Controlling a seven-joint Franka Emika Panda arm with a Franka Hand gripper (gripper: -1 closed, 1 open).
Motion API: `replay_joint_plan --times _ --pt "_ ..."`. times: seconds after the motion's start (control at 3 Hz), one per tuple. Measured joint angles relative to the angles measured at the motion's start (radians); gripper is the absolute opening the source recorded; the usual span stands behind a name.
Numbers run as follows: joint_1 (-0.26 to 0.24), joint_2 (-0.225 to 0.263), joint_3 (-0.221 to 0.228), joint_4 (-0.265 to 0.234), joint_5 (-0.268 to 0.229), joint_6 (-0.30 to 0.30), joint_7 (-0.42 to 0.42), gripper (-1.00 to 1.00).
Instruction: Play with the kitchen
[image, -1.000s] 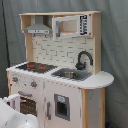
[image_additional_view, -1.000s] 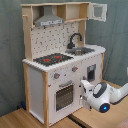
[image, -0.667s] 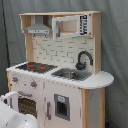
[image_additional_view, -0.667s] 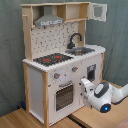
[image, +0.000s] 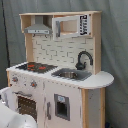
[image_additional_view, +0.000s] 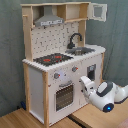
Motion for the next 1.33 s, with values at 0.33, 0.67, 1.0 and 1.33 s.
replay_joint_plan --times 0.33,0.67,1.0,1.33 --pt "0.065 0.000 -0.036 0.003 -0.010 -0.032 -0.098 1.00" --pt "0.121 0.000 -0.062 0.005 -0.023 -0.059 -0.181 1.00" --pt "0.174 -0.002 -0.088 0.009 -0.057 -0.078 -0.269 1.00" --pt "0.178 -0.002 -0.094 0.033 -0.114 -0.062 -0.361 1.00"
